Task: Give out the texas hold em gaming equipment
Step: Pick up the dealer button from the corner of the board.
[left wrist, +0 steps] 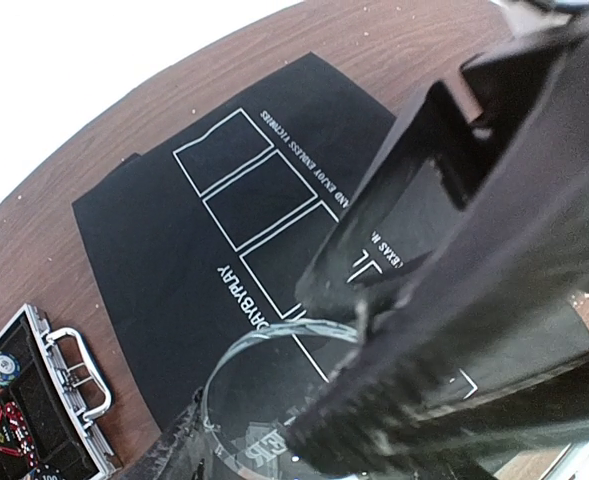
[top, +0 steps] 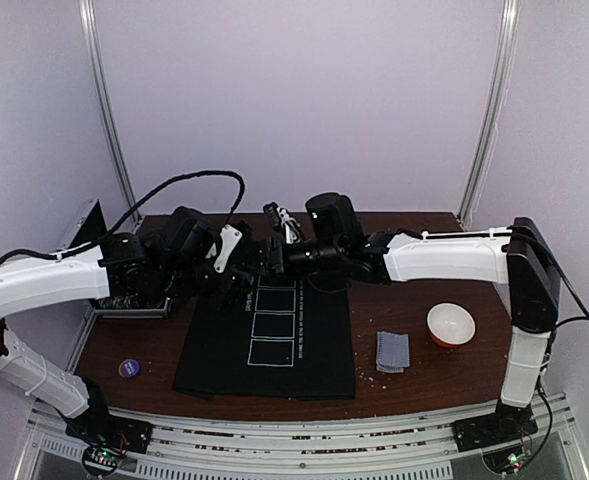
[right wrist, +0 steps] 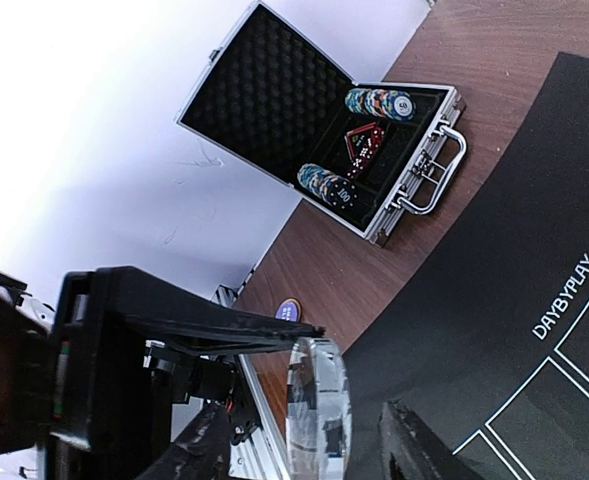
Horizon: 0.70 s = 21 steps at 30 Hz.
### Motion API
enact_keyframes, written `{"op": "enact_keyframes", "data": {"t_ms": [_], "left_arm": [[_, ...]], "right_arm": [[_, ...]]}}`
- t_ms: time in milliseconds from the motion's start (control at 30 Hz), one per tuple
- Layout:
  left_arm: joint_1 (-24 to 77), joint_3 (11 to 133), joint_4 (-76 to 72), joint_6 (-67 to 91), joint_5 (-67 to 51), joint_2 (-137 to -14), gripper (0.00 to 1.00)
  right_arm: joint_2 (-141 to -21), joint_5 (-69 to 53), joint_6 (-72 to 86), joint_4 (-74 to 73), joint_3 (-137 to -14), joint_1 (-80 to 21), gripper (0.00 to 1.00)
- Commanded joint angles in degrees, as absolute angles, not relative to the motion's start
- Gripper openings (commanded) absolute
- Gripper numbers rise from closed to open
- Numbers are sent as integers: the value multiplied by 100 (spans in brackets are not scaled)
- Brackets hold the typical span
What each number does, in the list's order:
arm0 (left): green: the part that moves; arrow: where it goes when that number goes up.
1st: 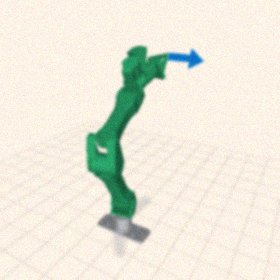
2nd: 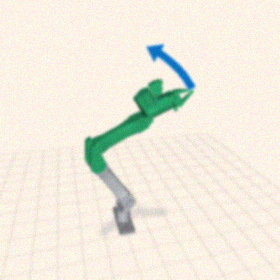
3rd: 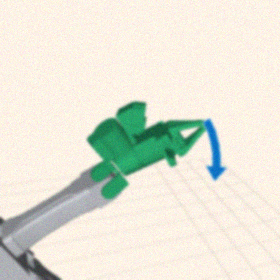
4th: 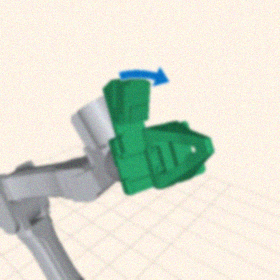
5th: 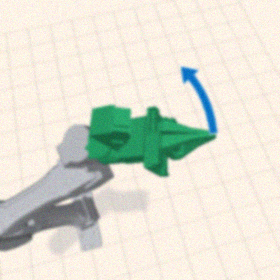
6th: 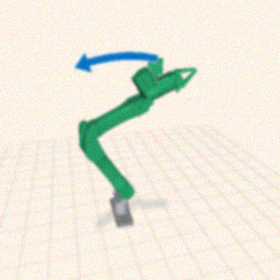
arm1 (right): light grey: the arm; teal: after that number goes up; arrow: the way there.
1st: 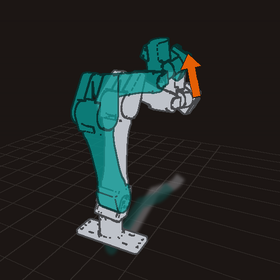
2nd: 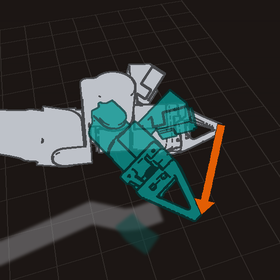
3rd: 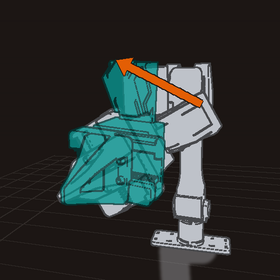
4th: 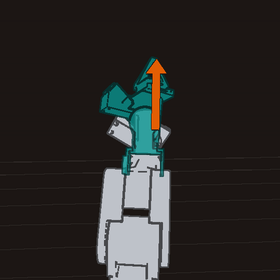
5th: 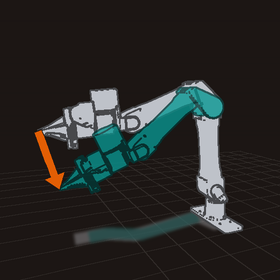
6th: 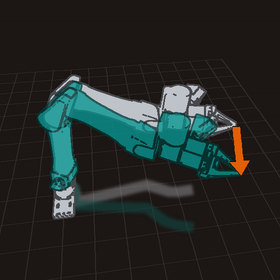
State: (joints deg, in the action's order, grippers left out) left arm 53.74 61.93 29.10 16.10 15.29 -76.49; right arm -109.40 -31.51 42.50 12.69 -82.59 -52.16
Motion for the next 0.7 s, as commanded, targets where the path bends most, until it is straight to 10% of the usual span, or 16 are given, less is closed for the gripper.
{"op": "enact_keyframes", "data": {"t_ms": [0,400,667], "left_arm": [[5392,6381,2451,1486,1600,-7585,30],[5388,6256,2372,1565,1560,-7507,32],[5388,6205,2579,1973,1447,-7692,88]], "right_arm": [[-11059,-3286,4405,1437,-8424,-5241,51],[-11103,-3454,4294,1120,-8490,-5219,0],[-10657,-3119,3912,667,-8184,-4746,0]]}}
